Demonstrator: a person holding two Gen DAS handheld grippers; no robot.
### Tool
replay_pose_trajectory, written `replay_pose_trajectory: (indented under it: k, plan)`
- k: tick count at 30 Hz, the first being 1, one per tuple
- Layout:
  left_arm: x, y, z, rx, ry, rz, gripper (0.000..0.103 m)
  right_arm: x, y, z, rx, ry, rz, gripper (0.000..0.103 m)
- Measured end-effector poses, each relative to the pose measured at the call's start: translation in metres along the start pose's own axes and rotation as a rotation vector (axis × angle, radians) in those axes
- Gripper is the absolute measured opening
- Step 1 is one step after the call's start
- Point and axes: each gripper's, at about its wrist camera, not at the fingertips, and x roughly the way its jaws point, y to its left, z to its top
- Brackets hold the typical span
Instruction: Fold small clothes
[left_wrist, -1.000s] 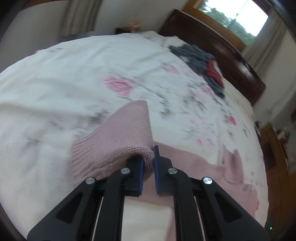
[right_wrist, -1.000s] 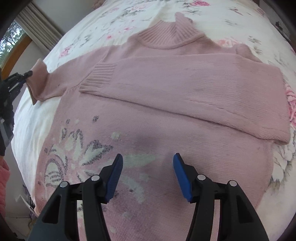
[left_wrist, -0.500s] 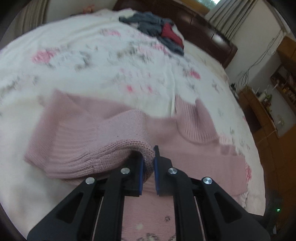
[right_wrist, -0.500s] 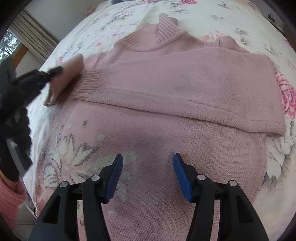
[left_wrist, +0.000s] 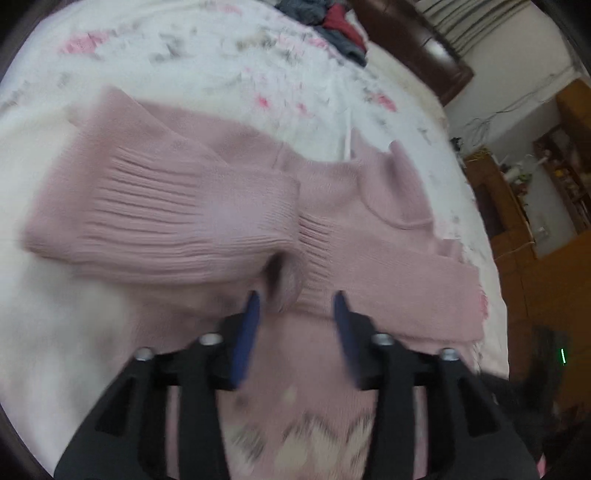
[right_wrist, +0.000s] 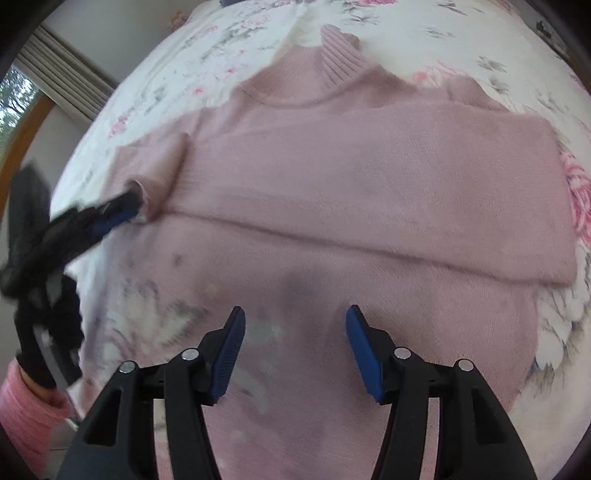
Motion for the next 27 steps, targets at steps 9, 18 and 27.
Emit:
replay_pose_trajectory:
  k: [9,18,27]
  plan:
    - [-0.032,0.069,0.055,-0.098,-0.098,0.278,0.043,0.031,0.073,0.091,0.023,0.030,0.184,0.058]
    - [-0.004,0.090,0.059,-0.077,-0.014,0.304,0.039,0.100,0.117,0.137,0.114,0.152,0.267,0.063]
    - [-0.025,0.079,0.057,-0.063,-0.045,0.281,0.039,0.116,0.125,0.127,0.064,0.183,0.254,0.018]
